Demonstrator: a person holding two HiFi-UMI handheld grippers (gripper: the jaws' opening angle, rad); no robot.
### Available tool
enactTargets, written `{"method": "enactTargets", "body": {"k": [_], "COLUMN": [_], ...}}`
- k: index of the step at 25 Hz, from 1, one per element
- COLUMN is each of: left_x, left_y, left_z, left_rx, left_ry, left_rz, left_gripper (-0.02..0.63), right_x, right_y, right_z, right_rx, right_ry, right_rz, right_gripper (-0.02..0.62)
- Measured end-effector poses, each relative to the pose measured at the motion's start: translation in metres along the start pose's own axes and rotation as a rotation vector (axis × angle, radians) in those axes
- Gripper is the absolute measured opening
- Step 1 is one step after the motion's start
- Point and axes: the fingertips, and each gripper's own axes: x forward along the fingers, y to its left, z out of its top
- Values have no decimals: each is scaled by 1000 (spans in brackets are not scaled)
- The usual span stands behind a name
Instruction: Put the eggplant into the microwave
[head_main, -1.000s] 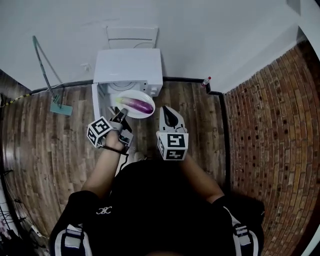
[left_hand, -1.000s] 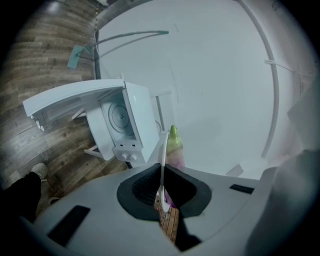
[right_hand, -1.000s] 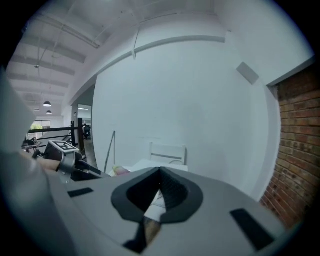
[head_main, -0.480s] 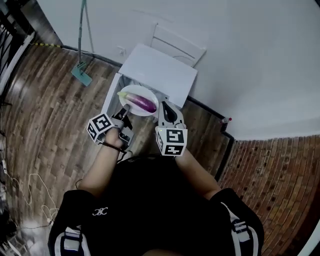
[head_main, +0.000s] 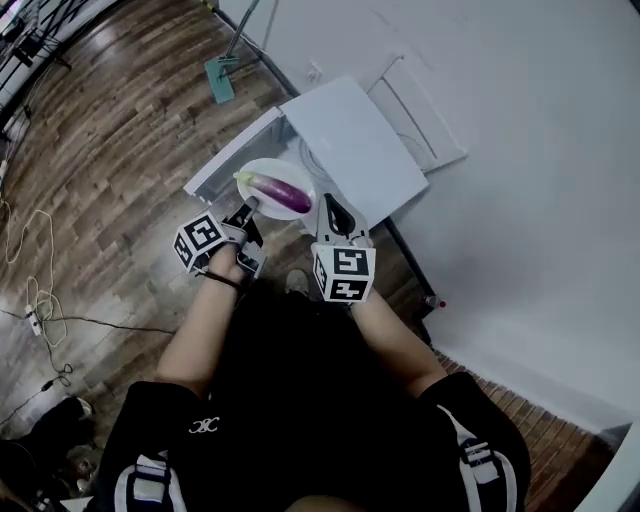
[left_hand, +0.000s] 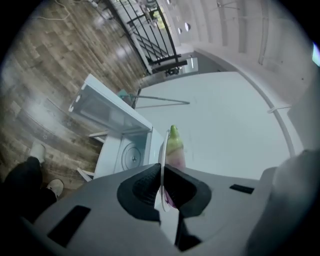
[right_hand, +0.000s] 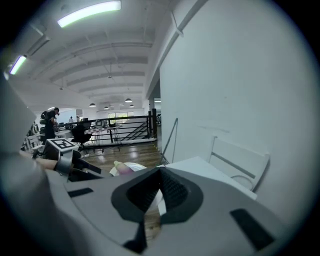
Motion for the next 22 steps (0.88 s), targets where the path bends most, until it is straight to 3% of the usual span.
{"method": "enactTargets", "body": {"k": [5,16,22], "left_x": [16,113,172], "left_y": [42,137,176], "left_z": [-2,13,-3], "left_rx": [-1,-21,-1], "left_ry": [-27,-3,54], "left_rz": [14,-28,-27], "left_gripper": [20,20,20], "right_x": [23,81,99], "right_y": [6,11,-8], "right_z": [-26,-93,-126], "right_rx": [-41,-55,-51], "right_ry": [41,80,115], "right_rz": [37,43,19], "right_gripper": [8,8,8]}}
